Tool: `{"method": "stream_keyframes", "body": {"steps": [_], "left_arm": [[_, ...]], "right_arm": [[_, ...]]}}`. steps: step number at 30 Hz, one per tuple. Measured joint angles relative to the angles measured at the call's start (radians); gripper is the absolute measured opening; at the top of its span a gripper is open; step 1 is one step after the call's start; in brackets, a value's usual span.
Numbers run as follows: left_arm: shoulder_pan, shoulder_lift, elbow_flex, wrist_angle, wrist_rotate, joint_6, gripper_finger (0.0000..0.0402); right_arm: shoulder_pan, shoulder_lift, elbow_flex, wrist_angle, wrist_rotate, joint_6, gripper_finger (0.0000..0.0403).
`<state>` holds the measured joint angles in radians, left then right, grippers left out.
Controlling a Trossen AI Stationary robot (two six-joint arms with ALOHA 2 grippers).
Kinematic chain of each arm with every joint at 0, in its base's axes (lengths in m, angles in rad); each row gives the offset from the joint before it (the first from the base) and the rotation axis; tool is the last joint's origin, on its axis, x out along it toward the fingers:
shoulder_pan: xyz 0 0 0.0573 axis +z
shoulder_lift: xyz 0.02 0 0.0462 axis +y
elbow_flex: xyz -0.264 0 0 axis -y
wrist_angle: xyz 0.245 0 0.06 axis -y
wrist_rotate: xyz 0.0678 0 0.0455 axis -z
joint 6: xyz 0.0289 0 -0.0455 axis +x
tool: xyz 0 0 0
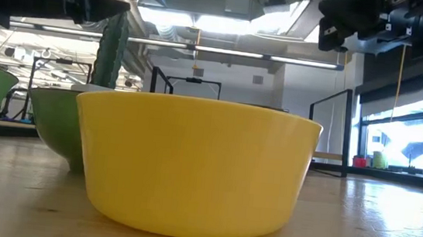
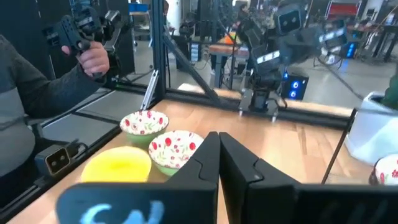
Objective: Pick & Place Mini bowls
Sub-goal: Stack the blue black bowl on top of the blue black bowl on the shelf
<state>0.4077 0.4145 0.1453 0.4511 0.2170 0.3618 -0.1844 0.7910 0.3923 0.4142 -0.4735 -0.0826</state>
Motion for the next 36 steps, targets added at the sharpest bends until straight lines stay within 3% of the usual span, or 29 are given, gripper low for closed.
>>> {"method": "stream_keyframes", "body": {"steps": [7, 12, 16, 20, 23, 29, 36], "left_arm": [[0.000, 0.000, 0.000, 0.001, -0.013, 0.000, 0.0003], [0.000, 0.000, 0.000, 0.002, -0.014, 0.000, 0.0003], [0.000, 0.000, 0.000, 0.002, -0.014, 0.000, 0.0003], [0.000, 0.000, 0.000, 0.001, -0.015, 0.000, 0.0003], [0.000, 0.000, 0.000, 0.001, -0.015, 0.000, 0.0003], [0.000, 0.000, 0.000, 0.001, -0.015, 0.015, 0.0003], [0.000, 0.000, 0.001, 0.001, -0.017, 0.017, 0.0003]], "right_arm": [[0.000, 0.000, 0.000, -0.103, -0.070, -0.030, 0.0006], [0.047, 0.005, 0.012, -0.178, -0.066, 0.099, 0.0012], [0.161, 0.013, 0.107, -0.387, 0.086, 0.152, 0.0018], [0.288, 0.073, 0.279, -0.762, 0.313, 0.280, 0.0019], [0.377, 0.153, 0.417, -0.997, 0.387, 0.352, 0.0019], [0.500, 0.310, 0.617, -1.323, 0.399, 0.455, 0.0019], [0.572, 0.397, 0.622, -1.376, 0.306, 0.611, 0.0020]]}}
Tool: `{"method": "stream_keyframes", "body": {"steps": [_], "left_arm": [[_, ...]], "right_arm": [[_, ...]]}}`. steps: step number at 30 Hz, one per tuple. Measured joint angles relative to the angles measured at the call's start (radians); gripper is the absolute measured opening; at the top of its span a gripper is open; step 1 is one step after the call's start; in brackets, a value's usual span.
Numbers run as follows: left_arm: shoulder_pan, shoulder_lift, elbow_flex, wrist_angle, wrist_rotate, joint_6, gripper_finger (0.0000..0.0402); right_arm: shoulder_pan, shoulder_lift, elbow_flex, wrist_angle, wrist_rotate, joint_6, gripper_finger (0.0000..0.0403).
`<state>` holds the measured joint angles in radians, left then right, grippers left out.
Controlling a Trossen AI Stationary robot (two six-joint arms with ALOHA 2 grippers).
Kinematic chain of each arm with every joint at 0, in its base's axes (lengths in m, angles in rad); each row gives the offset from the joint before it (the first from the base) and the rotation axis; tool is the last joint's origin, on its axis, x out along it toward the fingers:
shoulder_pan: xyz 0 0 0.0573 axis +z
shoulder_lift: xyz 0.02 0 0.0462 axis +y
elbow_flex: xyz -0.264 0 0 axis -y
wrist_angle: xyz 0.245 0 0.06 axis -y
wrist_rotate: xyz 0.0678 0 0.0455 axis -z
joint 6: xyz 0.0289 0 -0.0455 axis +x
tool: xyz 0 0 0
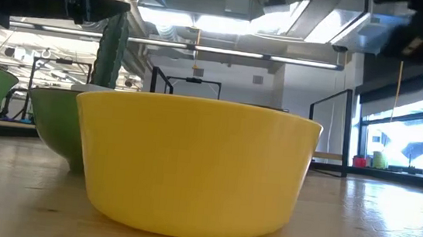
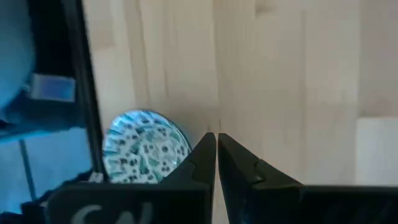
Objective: Pick & Place Mini bowls
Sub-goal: Stack the blue black bowl on top of the blue black bowl on the shelf
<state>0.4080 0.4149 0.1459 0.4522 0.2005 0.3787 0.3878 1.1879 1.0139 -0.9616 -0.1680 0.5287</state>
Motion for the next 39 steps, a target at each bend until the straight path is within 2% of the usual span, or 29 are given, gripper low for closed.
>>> {"method": "stream_keyframes", "body": {"steps": [7, 14, 19, 23, 30, 39], "left_arm": [[0.000, 0.000, 0.000, 0.000, 0.000, 0.001, 0.0003], [0.000, 0.000, 0.000, 0.000, 0.000, 0.000, 0.0003], [0.000, 0.000, 0.000, 0.000, 0.000, -0.022, 0.0003], [0.000, 0.000, 0.000, 0.000, 0.000, -0.025, 0.0003], [0.000, 0.000, 0.000, 0.000, 0.000, -0.028, 0.0003], [0.000, 0.000, 0.000, -0.007, 0.000, -0.039, 0.0003]], "right_arm": [[0.090, 0.044, -0.085, 0.056, 0.002, 0.085, 0.0035], [0.135, 0.062, -0.136, 0.102, 0.071, 0.124, 0.0118], [0.156, 0.061, -0.137, 0.100, 0.067, 0.176, 0.0178], [0.180, 0.061, -0.137, 0.096, 0.021, 0.230, 0.0209], [0.221, 0.061, -0.137, 0.085, 0.060, 0.298, 0.0221], [0.242, 0.061, -0.137, 0.084, 0.105, 0.311, 0.0221]]}}
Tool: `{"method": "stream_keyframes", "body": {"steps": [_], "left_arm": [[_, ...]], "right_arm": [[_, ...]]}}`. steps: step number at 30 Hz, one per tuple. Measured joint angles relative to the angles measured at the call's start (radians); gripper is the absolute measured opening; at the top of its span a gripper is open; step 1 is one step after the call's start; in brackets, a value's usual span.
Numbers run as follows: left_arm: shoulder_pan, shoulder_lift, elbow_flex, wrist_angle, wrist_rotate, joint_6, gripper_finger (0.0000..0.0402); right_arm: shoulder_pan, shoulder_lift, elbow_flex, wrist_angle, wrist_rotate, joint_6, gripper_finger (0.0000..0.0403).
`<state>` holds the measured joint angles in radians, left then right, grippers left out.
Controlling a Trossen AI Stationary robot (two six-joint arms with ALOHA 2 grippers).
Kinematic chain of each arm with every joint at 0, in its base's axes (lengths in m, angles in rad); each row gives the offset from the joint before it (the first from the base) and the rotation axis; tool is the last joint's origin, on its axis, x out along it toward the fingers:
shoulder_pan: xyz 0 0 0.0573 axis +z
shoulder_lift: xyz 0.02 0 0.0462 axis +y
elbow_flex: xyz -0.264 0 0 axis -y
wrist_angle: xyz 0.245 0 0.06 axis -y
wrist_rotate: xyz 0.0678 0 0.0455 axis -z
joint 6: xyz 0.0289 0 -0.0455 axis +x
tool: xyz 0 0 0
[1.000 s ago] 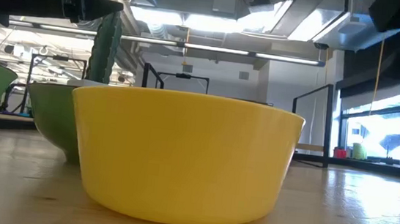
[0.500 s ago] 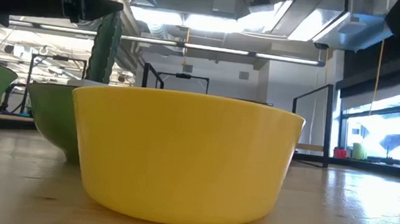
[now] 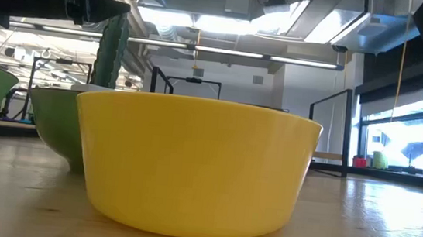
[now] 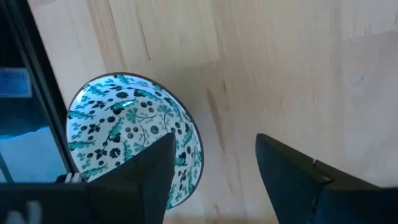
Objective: Pick & Place Mini bowls
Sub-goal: Stack the blue black bowl on top of the blue black bowl on the shelf
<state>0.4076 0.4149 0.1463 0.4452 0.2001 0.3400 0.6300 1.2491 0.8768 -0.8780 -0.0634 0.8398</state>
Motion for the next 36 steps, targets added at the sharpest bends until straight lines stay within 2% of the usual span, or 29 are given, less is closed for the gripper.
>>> {"method": "stream_keyframes", "body": {"steps": [17, 22, 26, 36], "left_arm": [[0.000, 0.000, 0.000, 0.008, 0.001, -0.016, 0.0003], [0.000, 0.000, 0.000, 0.007, 0.002, -0.016, 0.0003], [0.000, 0.000, 0.000, 0.008, 0.002, -0.022, 0.0003], [0.000, 0.000, 0.000, 0.008, 0.003, -0.031, 0.0003]], "right_arm": [[0.000, 0.000, 0.000, 0.003, 0.037, -0.032, 0.0221], [0.003, 0.000, 0.000, 0.018, -0.034, 0.023, 0.0221], [0.024, 0.000, 0.000, 0.065, -0.038, 0.047, 0.0221], [0.061, 0.076, 0.000, 0.073, -0.013, 0.037, 0.0221]]}}
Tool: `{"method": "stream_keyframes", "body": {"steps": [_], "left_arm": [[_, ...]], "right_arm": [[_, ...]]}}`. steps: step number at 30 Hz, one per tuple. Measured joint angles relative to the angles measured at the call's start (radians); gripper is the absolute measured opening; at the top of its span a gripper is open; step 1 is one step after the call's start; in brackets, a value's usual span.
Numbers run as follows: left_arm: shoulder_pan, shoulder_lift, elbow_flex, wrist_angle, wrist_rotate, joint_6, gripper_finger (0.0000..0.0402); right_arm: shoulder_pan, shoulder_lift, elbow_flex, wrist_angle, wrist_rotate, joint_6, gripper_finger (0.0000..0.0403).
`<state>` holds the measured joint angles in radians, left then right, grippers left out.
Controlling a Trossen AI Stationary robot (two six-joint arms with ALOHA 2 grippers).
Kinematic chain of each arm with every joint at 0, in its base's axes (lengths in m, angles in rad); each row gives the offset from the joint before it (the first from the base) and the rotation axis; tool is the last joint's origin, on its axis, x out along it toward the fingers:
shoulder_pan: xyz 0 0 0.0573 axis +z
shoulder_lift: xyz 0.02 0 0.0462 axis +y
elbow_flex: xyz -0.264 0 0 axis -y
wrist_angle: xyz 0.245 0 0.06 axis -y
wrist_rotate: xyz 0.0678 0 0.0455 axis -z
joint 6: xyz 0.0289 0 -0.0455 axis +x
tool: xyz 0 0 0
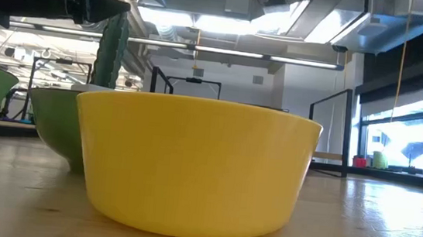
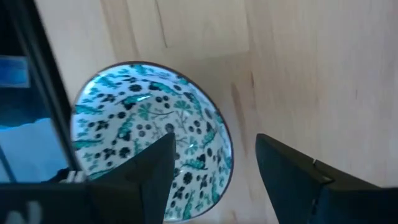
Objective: Pick & Place Mini bowls
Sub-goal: Stack the blue black bowl on top of the blue black bowl on the shelf
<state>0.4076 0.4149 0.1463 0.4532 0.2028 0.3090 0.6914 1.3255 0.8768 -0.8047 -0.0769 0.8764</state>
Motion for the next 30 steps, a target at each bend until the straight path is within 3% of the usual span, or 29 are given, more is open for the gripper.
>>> {"method": "stream_keyframes", "body": {"steps": [20, 24, 30], "left_arm": [[0.000, 0.000, 0.000, 0.001, 0.000, -0.036, 0.0003], [0.000, 0.000, 0.000, 0.001, 0.000, -0.038, 0.0003], [0.000, 0.000, 0.000, 0.001, 0.000, -0.037, 0.0003]], "right_arm": [[0.000, 0.172, 0.000, 0.000, -0.005, -0.072, 0.0213], [0.000, 0.172, 0.000, -0.001, -0.004, -0.073, 0.0167], [-0.001, 0.171, 0.000, -0.024, -0.015, -0.119, 0.0036]]}}
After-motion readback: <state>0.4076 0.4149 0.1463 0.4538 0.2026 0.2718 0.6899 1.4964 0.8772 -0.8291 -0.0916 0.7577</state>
